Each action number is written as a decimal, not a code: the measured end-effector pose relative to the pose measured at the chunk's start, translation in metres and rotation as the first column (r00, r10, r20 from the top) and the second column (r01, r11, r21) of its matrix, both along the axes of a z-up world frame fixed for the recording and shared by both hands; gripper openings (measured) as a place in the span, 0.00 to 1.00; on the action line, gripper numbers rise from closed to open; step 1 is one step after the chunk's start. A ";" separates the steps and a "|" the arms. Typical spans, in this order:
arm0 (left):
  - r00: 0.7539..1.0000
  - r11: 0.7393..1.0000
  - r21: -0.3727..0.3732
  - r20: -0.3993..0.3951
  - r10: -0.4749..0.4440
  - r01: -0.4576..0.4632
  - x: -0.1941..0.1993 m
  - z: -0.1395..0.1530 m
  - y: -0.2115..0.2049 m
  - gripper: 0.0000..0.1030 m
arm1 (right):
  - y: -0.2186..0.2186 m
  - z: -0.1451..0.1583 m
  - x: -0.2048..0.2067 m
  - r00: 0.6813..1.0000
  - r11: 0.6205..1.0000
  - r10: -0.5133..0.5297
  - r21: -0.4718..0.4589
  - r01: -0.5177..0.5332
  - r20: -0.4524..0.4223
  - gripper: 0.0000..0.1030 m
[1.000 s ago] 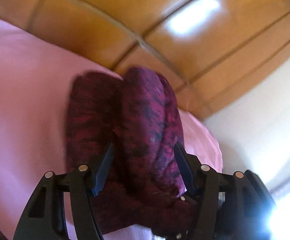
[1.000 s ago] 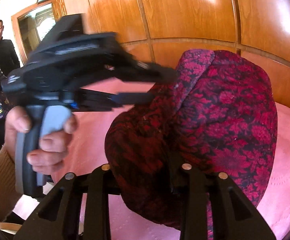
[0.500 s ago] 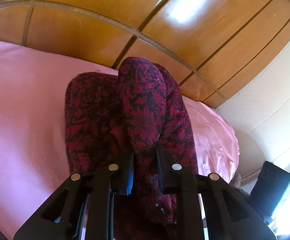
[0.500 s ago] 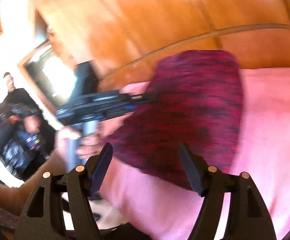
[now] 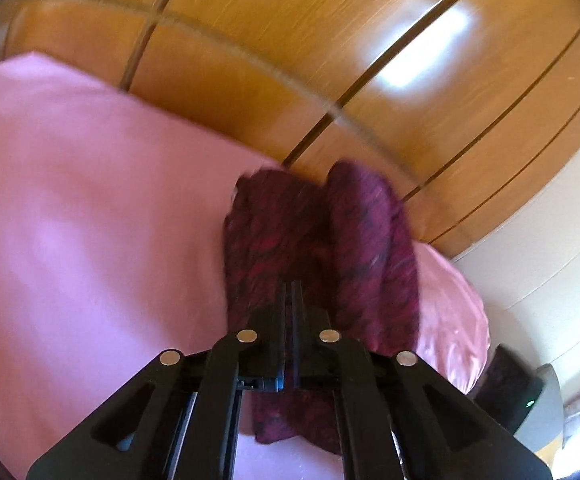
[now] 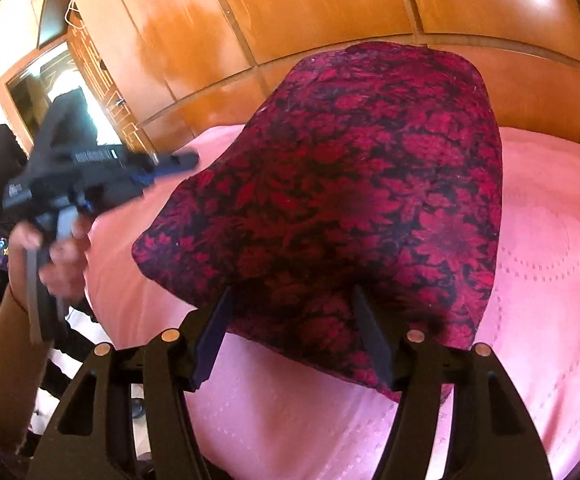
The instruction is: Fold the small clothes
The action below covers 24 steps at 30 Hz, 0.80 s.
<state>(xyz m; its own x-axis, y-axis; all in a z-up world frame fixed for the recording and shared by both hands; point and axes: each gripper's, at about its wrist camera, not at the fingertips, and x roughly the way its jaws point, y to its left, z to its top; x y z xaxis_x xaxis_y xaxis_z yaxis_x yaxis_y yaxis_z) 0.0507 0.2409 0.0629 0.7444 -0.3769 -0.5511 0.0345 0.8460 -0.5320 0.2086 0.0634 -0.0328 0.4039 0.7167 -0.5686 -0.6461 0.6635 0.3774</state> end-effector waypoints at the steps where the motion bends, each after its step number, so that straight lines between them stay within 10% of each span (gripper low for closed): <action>1: 1.000 1.000 -0.009 0.012 -0.017 0.017 0.003 0.004 -0.002 0.45 | -0.003 -0.001 0.001 1.000 1.000 0.000 0.010 0.000 -0.008 0.61; 2: 0.999 1.000 -0.017 0.029 -0.023 0.024 0.007 0.008 -0.004 0.67 | -0.005 -0.001 0.002 1.000 1.000 0.000 0.023 0.001 -0.017 0.60; 10: 0.985 0.987 -0.026 -0.056 -0.162 0.161 0.068 -0.005 -0.050 0.67 | -0.010 -0.001 0.002 1.000 1.000 0.002 0.030 -0.002 -0.015 0.63; 14: 0.982 0.985 0.016 -0.083 -0.171 0.172 0.079 -0.015 -0.062 0.17 | -0.008 -0.002 0.004 1.000 1.000 0.008 0.031 -0.007 -0.011 0.66; 24: 0.998 0.985 0.164 -0.054 -0.038 0.046 0.017 -0.012 -0.034 0.14 | -0.022 0.015 -0.019 0.991 0.987 0.134 0.090 -0.132 -0.017 0.67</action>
<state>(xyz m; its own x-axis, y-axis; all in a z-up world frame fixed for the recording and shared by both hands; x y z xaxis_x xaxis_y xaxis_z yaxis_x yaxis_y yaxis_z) 0.0678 0.2064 0.0506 0.6997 -0.3081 -0.6445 0.0484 0.9206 -0.3875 0.1895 0.0412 -0.0174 0.2891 0.8112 -0.5084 -0.7169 0.5354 0.4466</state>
